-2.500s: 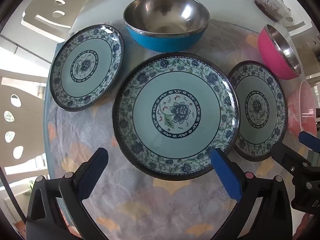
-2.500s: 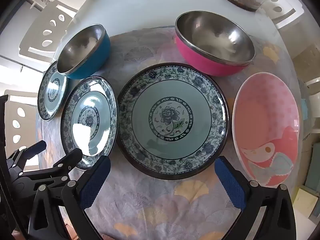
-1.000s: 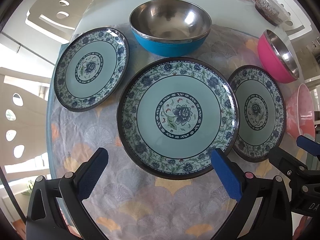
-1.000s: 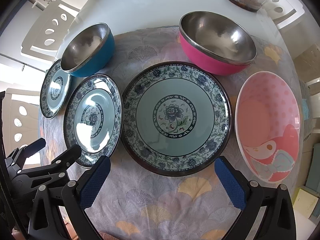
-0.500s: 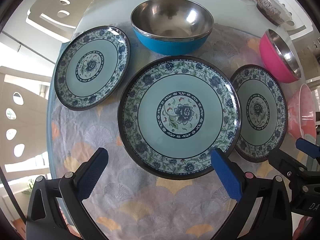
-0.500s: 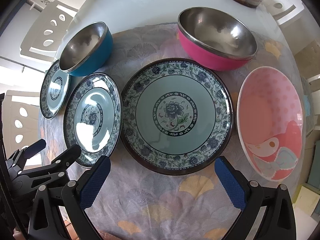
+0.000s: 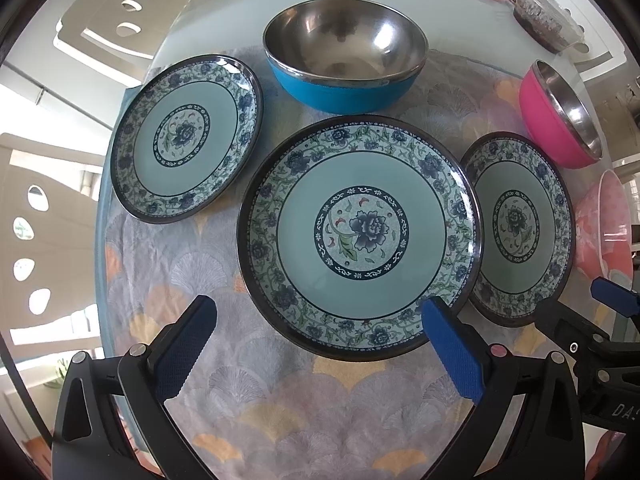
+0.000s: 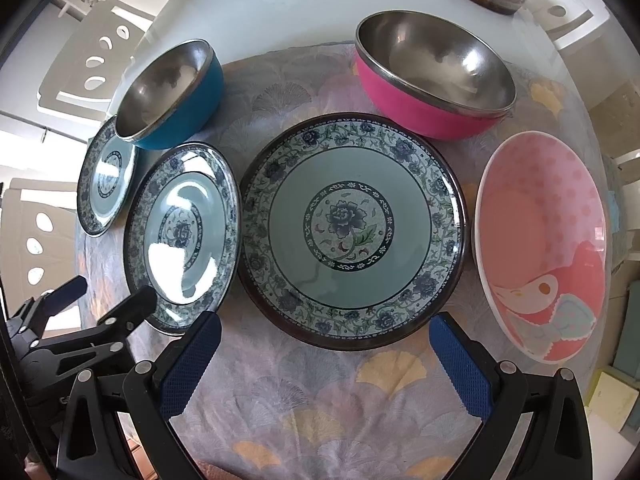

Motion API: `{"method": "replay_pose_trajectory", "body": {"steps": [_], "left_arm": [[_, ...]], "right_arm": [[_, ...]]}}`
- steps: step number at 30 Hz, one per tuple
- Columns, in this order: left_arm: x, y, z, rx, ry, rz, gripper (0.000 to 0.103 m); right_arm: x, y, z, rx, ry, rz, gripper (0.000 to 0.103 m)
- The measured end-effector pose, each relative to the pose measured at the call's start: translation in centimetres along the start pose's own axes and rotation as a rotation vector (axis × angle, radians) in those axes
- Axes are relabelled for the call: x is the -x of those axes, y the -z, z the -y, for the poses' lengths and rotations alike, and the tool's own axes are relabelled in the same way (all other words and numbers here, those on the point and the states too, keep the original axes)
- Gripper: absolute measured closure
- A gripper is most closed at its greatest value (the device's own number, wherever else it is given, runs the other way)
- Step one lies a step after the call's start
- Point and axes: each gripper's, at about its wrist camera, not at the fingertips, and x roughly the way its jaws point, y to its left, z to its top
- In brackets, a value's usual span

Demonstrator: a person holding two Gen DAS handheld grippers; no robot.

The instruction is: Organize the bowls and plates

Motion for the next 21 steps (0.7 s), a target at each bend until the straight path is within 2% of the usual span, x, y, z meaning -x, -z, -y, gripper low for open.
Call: {"method": "replay_pose_trajectory", "body": {"steps": [21], "left_arm": [[1.2,0.5,-0.1,0.006,0.013,0.014,0.001]], "right_arm": [[0.8,0.5,-0.1,0.017,0.015,0.010,0.000]]}}
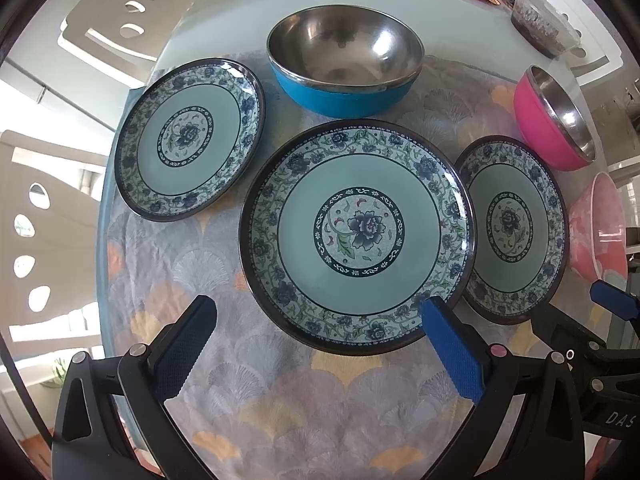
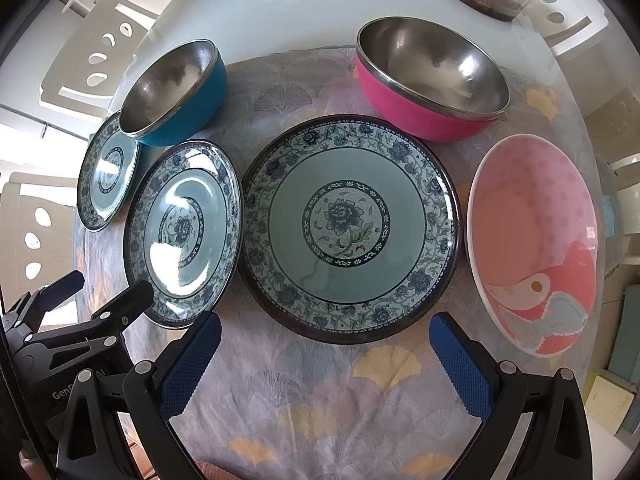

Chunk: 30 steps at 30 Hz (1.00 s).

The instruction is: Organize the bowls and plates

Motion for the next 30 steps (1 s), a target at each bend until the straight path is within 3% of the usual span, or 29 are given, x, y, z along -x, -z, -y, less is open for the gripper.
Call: {"method": "replay_pose_trajectory", "body": {"steps": [14,18,21,25,30], "left_arm": [[1.4,0.9,-2.6,0.051,0.010,0.004,0.001],[3.6,-0.4,-5.0,0.076,-0.019,0.051,0.001],[4.3,-1.2,-7.4,0.180,-0.022,0.075,0.001],[1.9,-1.0,-9.1,0.301,-0.023,0.044,0.001],[-3.7,0.5,-8.8,0.357,0.025,-0.069,0.002]], "right_arm": [[1.3,1.1,-1.2,0.042,-0.012,0.018,0.000],[3.7,0.2,-2.9,0.162,-0.017,0.046,0.000],[4.9,-1.5,-5.0,0.262,-0.027,0.054,0.000],[4.9,-5.2,-7.4,0.371,-0.030,0.065,0.000],[-0.2,-9.1,-10.2,0.507,0.015,0.031,0.000]]}}
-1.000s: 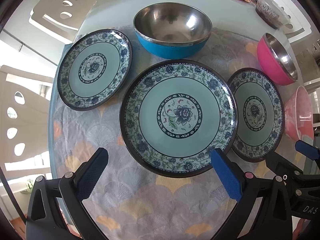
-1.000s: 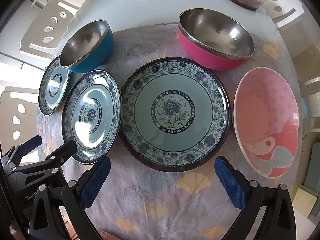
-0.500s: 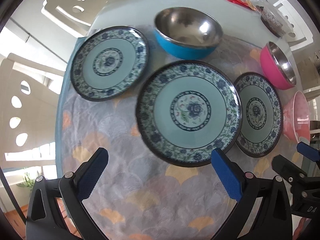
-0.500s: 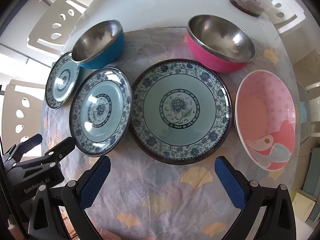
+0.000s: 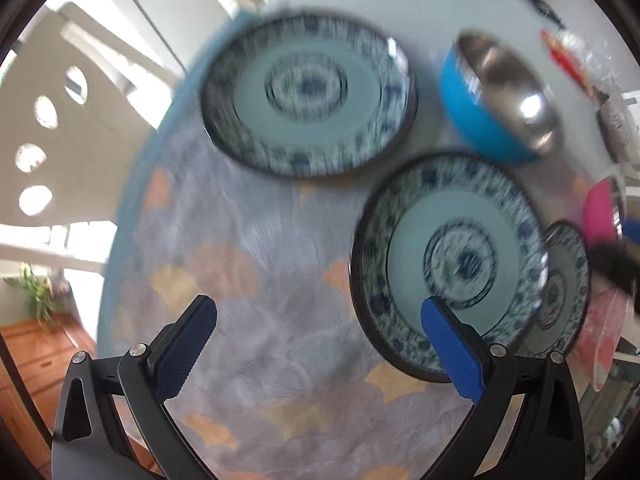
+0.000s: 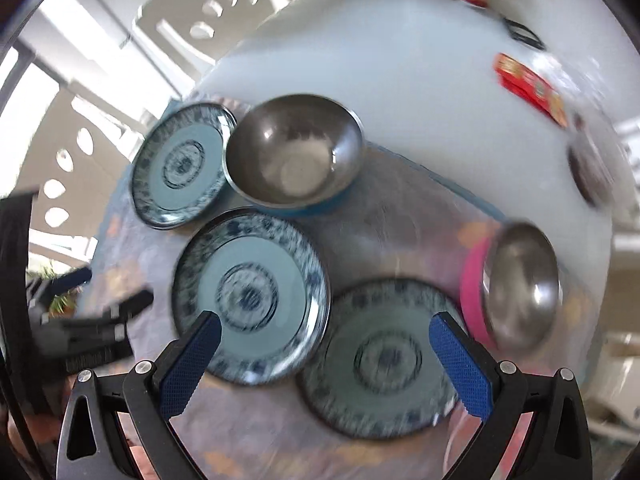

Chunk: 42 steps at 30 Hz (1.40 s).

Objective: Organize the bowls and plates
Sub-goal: 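Close the left gripper on the large floral plate rim while the right gripper grips its rim, then lift the large floral plate off the cloth with both grippers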

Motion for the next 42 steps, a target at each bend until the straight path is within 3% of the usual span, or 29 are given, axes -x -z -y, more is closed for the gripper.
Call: {"method": "replay_pose_trajectory", "body": {"steps": [12,15,20,26,33,35,38,39,40,42], "left_arm": [[-6.0,0.8,1.5,-0.001,0.042,-0.067,0.000],[-6.2,0.9,1.1,0.008,0.051,-0.057,0.000],[-6.3,0.3,0.5,0.058,0.074,-0.052,0.000],[-6.4,0.4,-1.9,0.109,0.072,0.013,0.000],[-6.0,0.1,-0.9,0.103,0.072,-0.029,0.000],[-5.8,-0.6,-1.3,0.110,0.078,-0.025,0.009],[-4.8,-1.5,-1.4,0.071,0.087,0.032,0.034],[-4.5,-1.6,-1.1,0.040,0.099,0.043,0.049],[-4.2,-1.7,-0.8,0.011,0.131,0.050,0.053],[-3.8,-1.9,-0.3,-0.034,0.115,0.044,0.054]], "right_arm": [[-9.8,-2.0,-0.1,0.049,-0.020,-0.116,0.000],[-10.7,-2.2,0.0,0.052,-0.083,-0.109,0.000],[-11.3,-2.4,0.7,0.052,-0.089,-0.117,0.000],[-11.5,-2.4,0.4,0.045,-0.085,-0.085,0.000],[-11.5,-2.6,-0.9,0.045,-0.093,-0.118,0.000],[-11.3,-2.6,-2.2,0.074,-0.121,-0.129,0.001],[-10.8,-2.1,-3.6,0.106,-0.180,-0.136,0.007],[-10.8,-1.9,-3.9,0.112,-0.175,-0.145,0.010],[-10.7,-1.9,-3.8,0.099,-0.187,-0.145,0.011],[-10.4,-1.8,-3.4,0.069,-0.211,-0.150,0.016]]}}
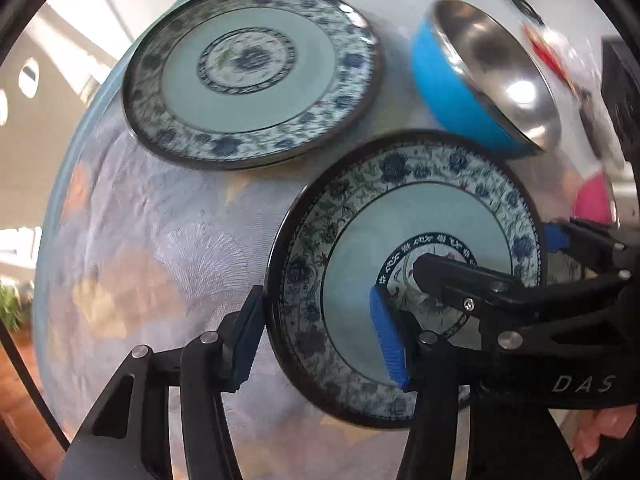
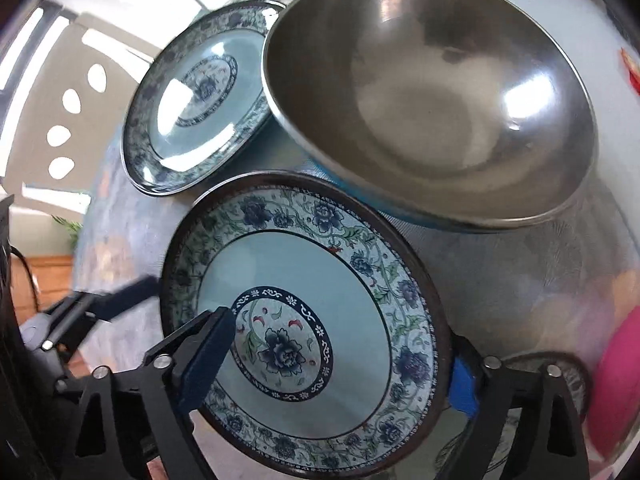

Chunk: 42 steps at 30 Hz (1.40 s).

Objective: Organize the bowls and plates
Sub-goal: 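Lift the large floral plate off the cloth with both grippers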

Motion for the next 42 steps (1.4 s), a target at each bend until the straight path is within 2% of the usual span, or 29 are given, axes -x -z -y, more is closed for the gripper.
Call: {"method": "replay_pose_trajectory", "body": {"steps": [6,13,19,23,29,35,39,42], "left_arm": [[1.0,0.0,-0.3,-0.065,-0.007,0.000,0.055],[2.8,0.9,-1.3,-0.078,0.031,0.010,0.055],[5.5,2.1,-2.3,-0.135,0.048,0.033,0.055],[7.6,1.8,-2.1,-0.200,0.068,0.027,0.055],[7.4,3.5,-1.8,-0.271,0.071,0.010,0.055],[7.9,5.8,-2.1,-0.293,0.055,-0.003,0.055],[7.1,6.8,-3.0,-0.265,0.038,-0.036,0.055],[7.4,8.2,-3.0,-0.253,0.014,-0.023,0.055]], "right_arm": [[1.0,1.5,-0.8,-0.020,-0.016,0.013,0.016],[2.7,3.0,-1.5,-0.056,-0.031,0.039,0.016],[3.3,4.1,-1.7,-0.094,-0.017,0.058,0.016],[3.6,6.0,-1.9,-0.145,-0.010,0.069,0.016],[4.0,8.9,-1.9,-0.227,-0.032,0.087,0.016],[3.2,11.5,-2.6,-0.269,-0.054,0.071,0.016],[3.5,12.9,-3.6,-0.263,-0.092,0.083,0.016],[3.6,13.8,-4.2,-0.253,-0.119,0.100,0.016]]}}
